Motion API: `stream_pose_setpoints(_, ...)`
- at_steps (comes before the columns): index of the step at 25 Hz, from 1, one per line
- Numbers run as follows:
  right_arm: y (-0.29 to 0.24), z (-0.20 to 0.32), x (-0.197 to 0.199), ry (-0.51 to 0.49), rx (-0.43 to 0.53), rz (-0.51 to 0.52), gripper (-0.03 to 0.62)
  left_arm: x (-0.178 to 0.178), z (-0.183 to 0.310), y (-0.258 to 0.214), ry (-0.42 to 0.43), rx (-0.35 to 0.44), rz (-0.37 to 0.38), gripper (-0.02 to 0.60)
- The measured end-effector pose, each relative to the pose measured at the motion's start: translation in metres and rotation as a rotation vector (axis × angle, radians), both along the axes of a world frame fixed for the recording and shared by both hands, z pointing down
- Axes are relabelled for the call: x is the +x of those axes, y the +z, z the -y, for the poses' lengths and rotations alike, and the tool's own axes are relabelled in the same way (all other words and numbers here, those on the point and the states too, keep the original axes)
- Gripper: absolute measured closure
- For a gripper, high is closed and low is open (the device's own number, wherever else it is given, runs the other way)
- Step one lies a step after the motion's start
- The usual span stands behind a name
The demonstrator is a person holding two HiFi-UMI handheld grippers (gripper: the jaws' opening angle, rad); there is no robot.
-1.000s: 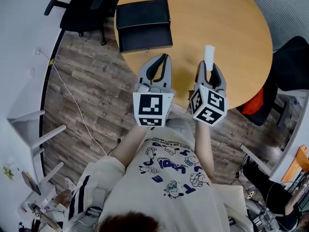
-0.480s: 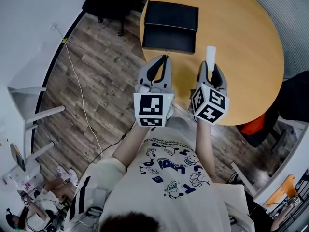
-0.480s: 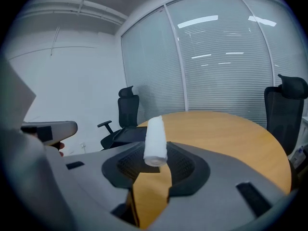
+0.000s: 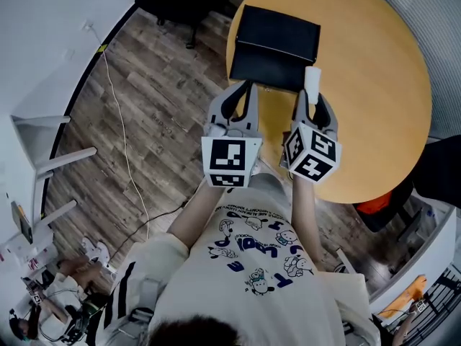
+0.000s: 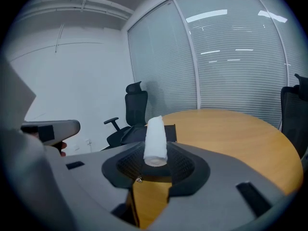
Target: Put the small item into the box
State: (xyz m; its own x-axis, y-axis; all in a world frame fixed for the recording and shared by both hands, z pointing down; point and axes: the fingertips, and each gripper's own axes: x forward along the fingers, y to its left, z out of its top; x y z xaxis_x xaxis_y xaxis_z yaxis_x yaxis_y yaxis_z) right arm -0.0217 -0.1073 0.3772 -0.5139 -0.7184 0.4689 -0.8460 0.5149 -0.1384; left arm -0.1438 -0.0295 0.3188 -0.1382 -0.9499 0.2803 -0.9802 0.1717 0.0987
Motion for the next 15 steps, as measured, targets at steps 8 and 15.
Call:
stream_pose_setpoints(8, 0.016, 0.012, -0.037, -0.017, -0.036, -0.027, 0.442, -0.032, 0.017, 0.015, 0.008, -0.031, -0.017, 0.558)
stream_pose_setpoints(15, 0.036, 0.019, -0.046, -0.01, -0.082, -0.058, 0.442, -0.042, 0.03, 0.032, 0.022, -0.069, -0.039, 0.558)
